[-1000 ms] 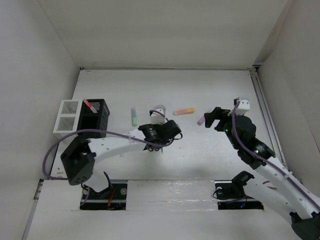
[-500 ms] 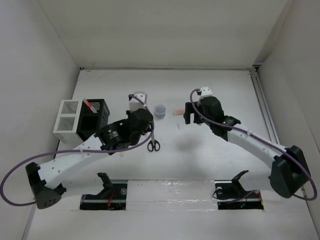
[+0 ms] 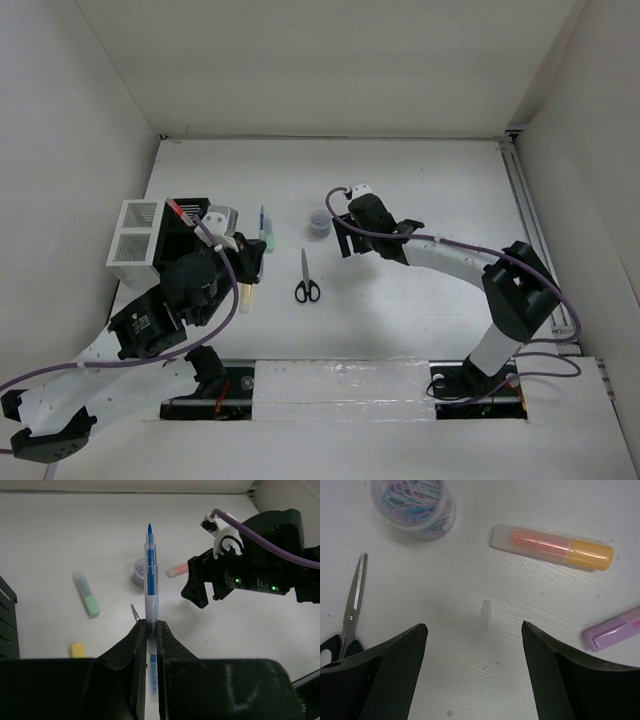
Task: Sort the stationery into containers
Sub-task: Close the pen cap on the pen.
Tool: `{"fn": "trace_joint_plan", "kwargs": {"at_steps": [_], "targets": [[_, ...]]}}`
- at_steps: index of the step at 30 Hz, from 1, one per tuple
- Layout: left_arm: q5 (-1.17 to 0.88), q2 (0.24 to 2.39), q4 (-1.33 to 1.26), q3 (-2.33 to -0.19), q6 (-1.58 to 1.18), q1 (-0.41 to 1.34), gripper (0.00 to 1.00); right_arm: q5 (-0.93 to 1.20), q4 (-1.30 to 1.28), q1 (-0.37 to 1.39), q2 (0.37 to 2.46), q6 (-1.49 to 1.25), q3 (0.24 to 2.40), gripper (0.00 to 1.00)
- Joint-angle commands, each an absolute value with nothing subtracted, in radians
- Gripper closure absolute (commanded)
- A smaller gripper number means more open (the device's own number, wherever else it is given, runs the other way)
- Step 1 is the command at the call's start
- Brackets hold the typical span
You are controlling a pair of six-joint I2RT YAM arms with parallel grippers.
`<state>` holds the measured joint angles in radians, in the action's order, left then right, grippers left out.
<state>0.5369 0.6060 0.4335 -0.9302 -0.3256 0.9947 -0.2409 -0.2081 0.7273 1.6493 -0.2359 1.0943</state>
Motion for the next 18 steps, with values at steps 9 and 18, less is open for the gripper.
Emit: {"fn": "trace_joint_plan", "kwargs": {"at_steps": [9,18], "targets": [[0.416,0.589,0.324,-0.885,-0.267,0.996,1.0,-0.252,-0.225,0.739,1.769,-0.264,1.17,0.25],[0.396,0.578,0.324,-0.885,-0.267,0.996,1.0,-0.252,-0.216,0.739,1.83,-0.264,1.18,0.38]]}}
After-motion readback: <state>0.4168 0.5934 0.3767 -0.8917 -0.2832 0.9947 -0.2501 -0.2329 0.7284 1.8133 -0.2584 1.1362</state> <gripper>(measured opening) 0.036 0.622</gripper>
